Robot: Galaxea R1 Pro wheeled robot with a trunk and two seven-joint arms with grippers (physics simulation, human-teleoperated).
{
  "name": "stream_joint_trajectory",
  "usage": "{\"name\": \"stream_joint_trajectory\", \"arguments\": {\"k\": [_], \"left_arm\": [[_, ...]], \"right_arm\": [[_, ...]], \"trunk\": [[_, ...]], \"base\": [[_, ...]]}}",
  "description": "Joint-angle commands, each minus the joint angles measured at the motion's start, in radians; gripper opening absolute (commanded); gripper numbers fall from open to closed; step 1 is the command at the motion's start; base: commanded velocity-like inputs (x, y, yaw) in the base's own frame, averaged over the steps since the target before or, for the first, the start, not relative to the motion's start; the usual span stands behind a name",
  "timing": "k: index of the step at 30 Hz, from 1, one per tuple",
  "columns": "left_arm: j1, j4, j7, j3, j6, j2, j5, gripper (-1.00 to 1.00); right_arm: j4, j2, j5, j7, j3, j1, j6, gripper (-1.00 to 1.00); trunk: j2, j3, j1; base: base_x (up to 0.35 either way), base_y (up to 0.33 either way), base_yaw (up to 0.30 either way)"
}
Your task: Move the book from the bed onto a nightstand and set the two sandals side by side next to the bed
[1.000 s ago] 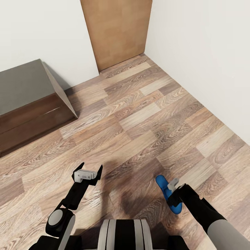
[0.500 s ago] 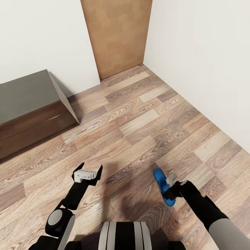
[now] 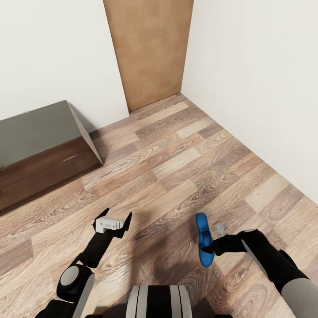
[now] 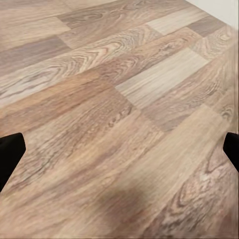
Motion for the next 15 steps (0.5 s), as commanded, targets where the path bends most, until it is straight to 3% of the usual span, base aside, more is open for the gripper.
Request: {"name": "stream_joint_trajectory", "arguments": {"k": [1, 5, 7, 10, 12, 15], "left_arm": [[0.000, -0.001, -0.028, 0.003, 0.023, 0.000, 0.003, 1.00], [0.000, 0.000, -0.120, 0.008, 0.058, 0.001, 0.005, 1.00], [0.000, 0.000, -0.142, 0.008, 0.064, 0.001, 0.005, 1.00], [0.000, 0.000, -0.149, 0.009, 0.066, 0.001, 0.004, 1.00], [0.000, 0.000, -0.151, 0.008, 0.066, 0.000, 0.003, 1.00], [0.000, 0.000, -0.151, 0.007, 0.065, 0.000, 0.001, 1.00]], "right_arm": [[0.000, -0.008, -0.006, 0.028, 0.001, 0.000, 0.005, -1.00], [0.004, -0.022, -0.015, 0.068, -0.010, 0.000, 0.004, -1.00], [0.010, -0.038, -0.026, 0.077, -0.042, 0.000, 0.003, -1.00], [0.015, -0.061, -0.093, 0.122, -0.113, 0.000, 0.002, -1.00], [0.016, -0.072, -0.180, 0.200, -0.174, 0.000, 0.001, -1.00], [0.017, -0.074, -0.207, 0.225, -0.191, 0.001, -0.001, -1.00]], "trunk": [[0.000, 0.003, -0.001], [0.001, 0.019, -0.002], [0.001, 0.027, -0.003], [0.002, 0.038, -0.005], [0.003, 0.046, -0.005], [0.003, 0.057, -0.007]], "base": [[0.000, 0.000, 0.000], [0.000, 0.000, 0.000], [0.000, 0.000, 0.000], [0.000, 0.000, 0.000], [0.000, 0.000, 0.000], [0.000, 0.000, 0.000]]}}
